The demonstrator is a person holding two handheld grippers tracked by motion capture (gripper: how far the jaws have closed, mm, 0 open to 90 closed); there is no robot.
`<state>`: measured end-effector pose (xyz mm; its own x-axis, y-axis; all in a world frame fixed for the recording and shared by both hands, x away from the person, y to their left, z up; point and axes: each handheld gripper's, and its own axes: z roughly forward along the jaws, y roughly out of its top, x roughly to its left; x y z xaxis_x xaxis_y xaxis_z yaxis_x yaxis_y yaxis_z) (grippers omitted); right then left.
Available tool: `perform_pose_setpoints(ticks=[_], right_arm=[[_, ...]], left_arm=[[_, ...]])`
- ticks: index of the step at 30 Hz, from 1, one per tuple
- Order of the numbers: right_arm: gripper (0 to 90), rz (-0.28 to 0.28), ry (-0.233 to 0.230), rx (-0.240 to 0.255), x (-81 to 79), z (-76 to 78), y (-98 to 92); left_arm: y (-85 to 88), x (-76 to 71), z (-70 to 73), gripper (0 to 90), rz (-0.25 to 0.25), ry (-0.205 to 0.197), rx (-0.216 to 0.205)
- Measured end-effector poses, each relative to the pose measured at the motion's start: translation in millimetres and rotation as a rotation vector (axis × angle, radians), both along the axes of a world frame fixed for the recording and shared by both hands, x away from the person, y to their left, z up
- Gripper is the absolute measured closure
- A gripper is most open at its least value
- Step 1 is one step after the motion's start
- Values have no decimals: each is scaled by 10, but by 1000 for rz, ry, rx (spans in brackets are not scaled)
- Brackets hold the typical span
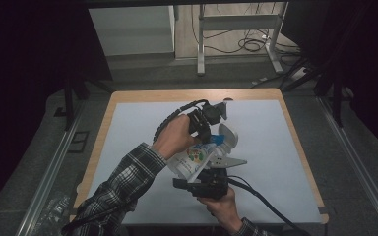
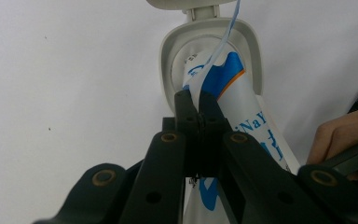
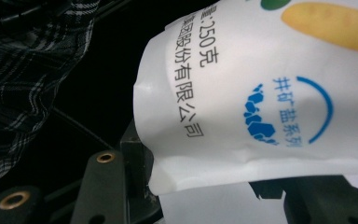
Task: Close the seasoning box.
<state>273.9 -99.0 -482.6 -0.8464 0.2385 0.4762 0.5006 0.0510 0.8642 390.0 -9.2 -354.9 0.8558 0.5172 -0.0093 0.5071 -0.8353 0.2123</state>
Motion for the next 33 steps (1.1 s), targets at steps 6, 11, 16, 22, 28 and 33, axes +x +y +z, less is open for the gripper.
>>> perform_pose_setpoints(ticks=[6, 11, 16, 22, 28, 33], right_arm=[[497, 1, 1, -1, 2, -3, 0], [497, -3, 3, 0, 0, -5, 2], [498, -3, 0, 0, -2, -11, 7], [498, -3, 0, 3, -7, -15, 14], [498, -4, -2, -1, -11, -11, 9], [498, -4, -3, 0, -11, -9, 7]], left_arm=[[-4, 3, -7, 900, 1, 1, 0], [-9, 3, -11, 900, 0, 2, -1], [-3, 2, -15, 900, 0, 4, 0], [1, 3, -18, 900, -3, 7, 2], [-9, 0, -17, 900, -4, 8, 3], [-15, 0, -17, 900, -4, 9, 5]])
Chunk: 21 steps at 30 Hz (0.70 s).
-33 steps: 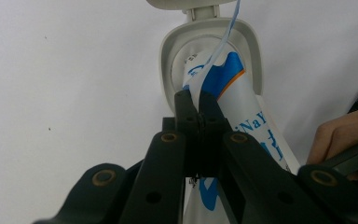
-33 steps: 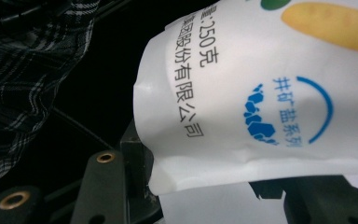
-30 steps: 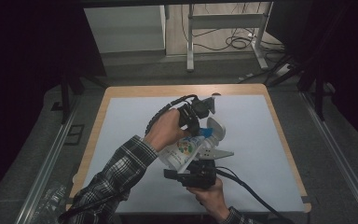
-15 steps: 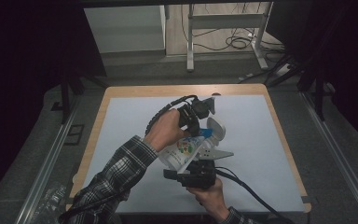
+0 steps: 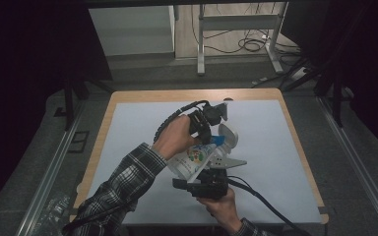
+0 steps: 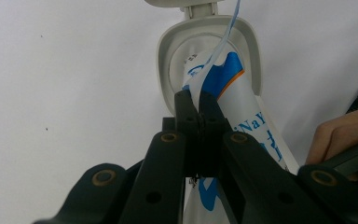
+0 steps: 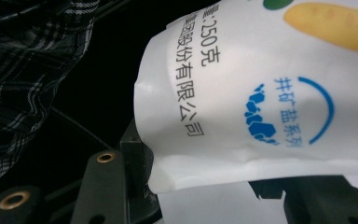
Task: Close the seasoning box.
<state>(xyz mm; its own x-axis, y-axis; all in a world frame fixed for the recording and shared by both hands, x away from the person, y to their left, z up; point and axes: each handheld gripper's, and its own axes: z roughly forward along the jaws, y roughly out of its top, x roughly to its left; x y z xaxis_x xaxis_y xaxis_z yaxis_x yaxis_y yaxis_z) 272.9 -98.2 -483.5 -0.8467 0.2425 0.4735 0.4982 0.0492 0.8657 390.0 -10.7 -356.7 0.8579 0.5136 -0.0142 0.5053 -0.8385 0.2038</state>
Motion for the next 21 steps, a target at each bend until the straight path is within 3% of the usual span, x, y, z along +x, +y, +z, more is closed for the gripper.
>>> perform_pose_setpoints(ticks=[21], right_arm=[[498, -1, 1, 3, -4, -2, 6]], left_arm=[[-4, 1, -4, 900, -2, 7, 3]])
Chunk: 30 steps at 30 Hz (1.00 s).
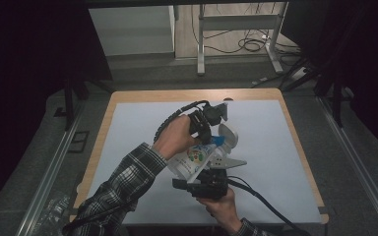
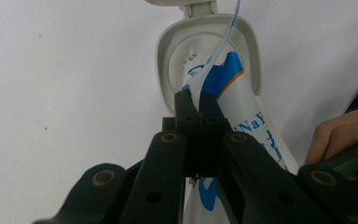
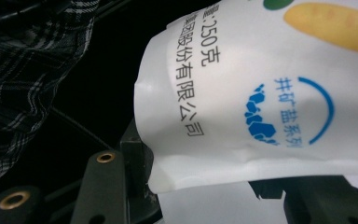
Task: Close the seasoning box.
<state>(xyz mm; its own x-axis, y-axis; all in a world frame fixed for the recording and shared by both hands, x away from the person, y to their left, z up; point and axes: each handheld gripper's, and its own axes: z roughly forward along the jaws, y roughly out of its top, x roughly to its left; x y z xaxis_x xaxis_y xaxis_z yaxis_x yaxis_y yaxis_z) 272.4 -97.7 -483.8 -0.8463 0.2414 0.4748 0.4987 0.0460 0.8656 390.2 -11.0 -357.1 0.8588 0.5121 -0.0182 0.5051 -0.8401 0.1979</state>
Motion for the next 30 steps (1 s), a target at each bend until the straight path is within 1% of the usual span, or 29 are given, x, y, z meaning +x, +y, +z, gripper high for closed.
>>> perform_pose_setpoints(ticks=[16, 19, 30], right_arm=[[497, 0, 0, -3, -1, -5, 2], [498, 0, 11, 0, -8, -4, 6], [498, 0, 3, 2, -6, -7, 9]], left_arm=[[-1, 2, -12, 900, 2, 4, 0], [3, 2, -16, 900, 2, 5, 0], [2, 5, -13, 900, 3, 7, 2]])
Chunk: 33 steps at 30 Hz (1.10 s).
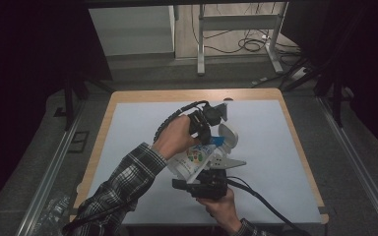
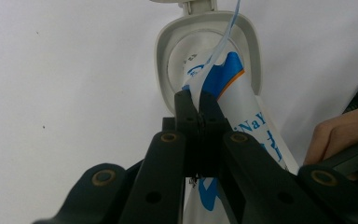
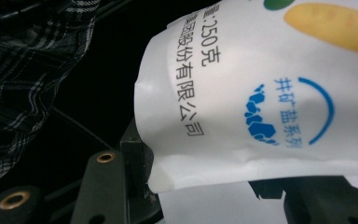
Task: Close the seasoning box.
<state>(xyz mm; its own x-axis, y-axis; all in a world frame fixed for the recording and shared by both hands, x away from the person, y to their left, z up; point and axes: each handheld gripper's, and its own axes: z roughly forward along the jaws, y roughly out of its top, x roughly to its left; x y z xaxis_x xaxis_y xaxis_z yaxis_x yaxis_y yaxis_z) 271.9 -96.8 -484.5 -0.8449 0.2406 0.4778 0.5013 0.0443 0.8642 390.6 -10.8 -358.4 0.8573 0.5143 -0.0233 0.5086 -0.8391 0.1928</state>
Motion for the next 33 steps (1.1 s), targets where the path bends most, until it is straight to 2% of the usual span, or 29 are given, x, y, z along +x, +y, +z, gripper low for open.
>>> perform_pose_setpoints(ticks=[33], right_arm=[[498, -1, -2, 6, -1, 9, -5]], left_arm=[[-11, 14, -24, 899, -5, 10, 6]])
